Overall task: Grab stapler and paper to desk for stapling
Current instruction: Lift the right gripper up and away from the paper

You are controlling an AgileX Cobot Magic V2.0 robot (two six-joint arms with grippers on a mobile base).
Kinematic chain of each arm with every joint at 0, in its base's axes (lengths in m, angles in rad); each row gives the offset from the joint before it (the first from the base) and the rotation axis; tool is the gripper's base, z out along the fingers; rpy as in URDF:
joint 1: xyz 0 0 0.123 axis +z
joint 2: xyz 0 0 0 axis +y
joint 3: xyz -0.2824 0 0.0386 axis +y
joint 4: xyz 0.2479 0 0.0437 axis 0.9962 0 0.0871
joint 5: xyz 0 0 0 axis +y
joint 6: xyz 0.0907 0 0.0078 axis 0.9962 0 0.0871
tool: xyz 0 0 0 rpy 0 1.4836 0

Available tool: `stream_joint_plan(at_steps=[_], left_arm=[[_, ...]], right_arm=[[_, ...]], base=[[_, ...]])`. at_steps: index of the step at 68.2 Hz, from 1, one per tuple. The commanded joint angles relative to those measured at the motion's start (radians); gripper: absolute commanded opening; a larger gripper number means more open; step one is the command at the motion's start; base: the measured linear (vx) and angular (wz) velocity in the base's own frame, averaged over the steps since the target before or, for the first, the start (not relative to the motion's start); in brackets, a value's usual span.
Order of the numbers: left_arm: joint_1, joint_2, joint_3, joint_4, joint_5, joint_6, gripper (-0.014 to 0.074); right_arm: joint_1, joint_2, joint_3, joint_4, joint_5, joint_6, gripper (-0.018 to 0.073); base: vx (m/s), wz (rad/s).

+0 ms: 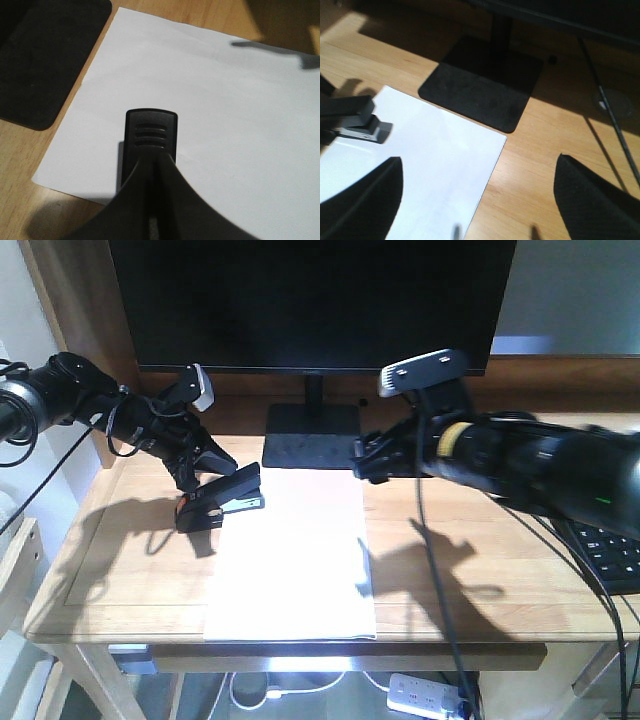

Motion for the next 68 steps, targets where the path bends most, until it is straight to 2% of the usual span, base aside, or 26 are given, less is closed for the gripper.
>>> stream_joint_plan(at_steps=[1, 47, 68], left_arm=[[-0.003, -0.07, -0.026, -0.061, 0.012, 0.0, -0.0006], [-0.003, -0.07, -0.026, -0.061, 0.012, 0.0, -0.0006], [-0.003, -0.07, -0.026, -0.061, 0.012, 0.0, -0.0006]], right_arm=[[-0.003, -0.15, 0.044, -0.016, -0.03, -0.008, 0.0578], [-0.003, -1.023, 0.5, -0.009, 0.007, -0.003, 0.0578], [-0.003, -1.358, 0.706, -0.009, 0.044, -0.003, 0.0578]], base=[[0.0, 0.0], [0.0, 0.0], [0.0, 0.0]])
